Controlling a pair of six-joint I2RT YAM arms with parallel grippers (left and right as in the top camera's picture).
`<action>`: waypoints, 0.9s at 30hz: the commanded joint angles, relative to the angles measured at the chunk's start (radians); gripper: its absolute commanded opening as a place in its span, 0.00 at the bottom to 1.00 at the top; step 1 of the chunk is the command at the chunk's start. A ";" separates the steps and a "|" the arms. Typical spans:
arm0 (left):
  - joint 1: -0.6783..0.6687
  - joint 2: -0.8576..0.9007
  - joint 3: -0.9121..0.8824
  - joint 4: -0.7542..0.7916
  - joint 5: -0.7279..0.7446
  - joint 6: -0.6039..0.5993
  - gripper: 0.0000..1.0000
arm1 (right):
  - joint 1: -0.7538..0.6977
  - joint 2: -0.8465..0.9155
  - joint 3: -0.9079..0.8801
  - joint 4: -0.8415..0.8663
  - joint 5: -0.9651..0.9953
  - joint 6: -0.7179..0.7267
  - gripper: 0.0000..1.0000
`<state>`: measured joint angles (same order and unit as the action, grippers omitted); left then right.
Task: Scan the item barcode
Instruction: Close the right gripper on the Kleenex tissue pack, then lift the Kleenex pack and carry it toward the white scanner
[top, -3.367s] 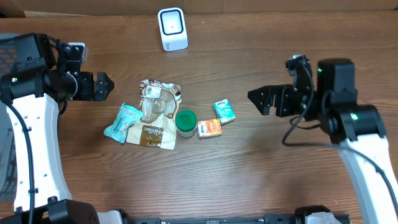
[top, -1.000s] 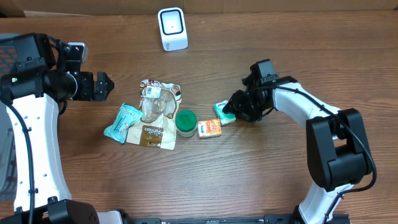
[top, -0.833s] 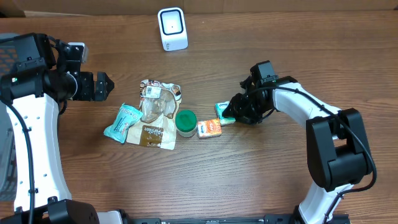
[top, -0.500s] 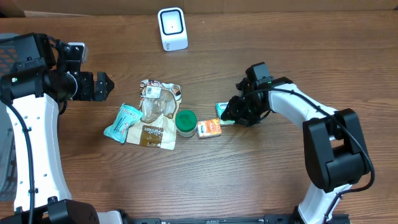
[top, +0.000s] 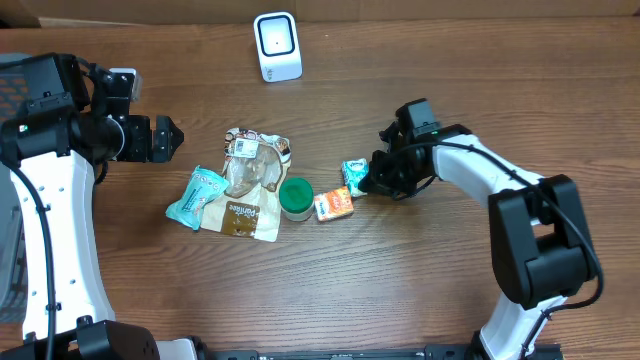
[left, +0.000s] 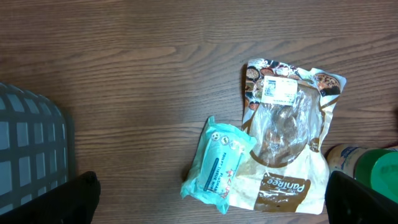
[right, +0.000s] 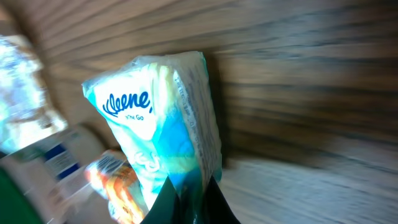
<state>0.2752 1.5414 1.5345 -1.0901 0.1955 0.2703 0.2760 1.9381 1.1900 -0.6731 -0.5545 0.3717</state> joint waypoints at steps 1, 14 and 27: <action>-0.001 -0.006 0.027 0.002 0.011 0.014 1.00 | -0.085 -0.124 -0.003 0.007 -0.322 -0.119 0.04; -0.001 -0.006 0.027 0.002 0.011 0.014 1.00 | -0.203 -0.263 -0.003 0.017 -0.916 -0.098 0.04; -0.001 -0.006 0.027 0.002 0.011 0.014 0.99 | -0.214 -0.263 -0.003 0.014 -1.015 0.003 0.04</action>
<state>0.2752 1.5414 1.5345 -1.0901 0.1955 0.2703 0.0654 1.6970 1.1843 -0.6628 -1.5234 0.3588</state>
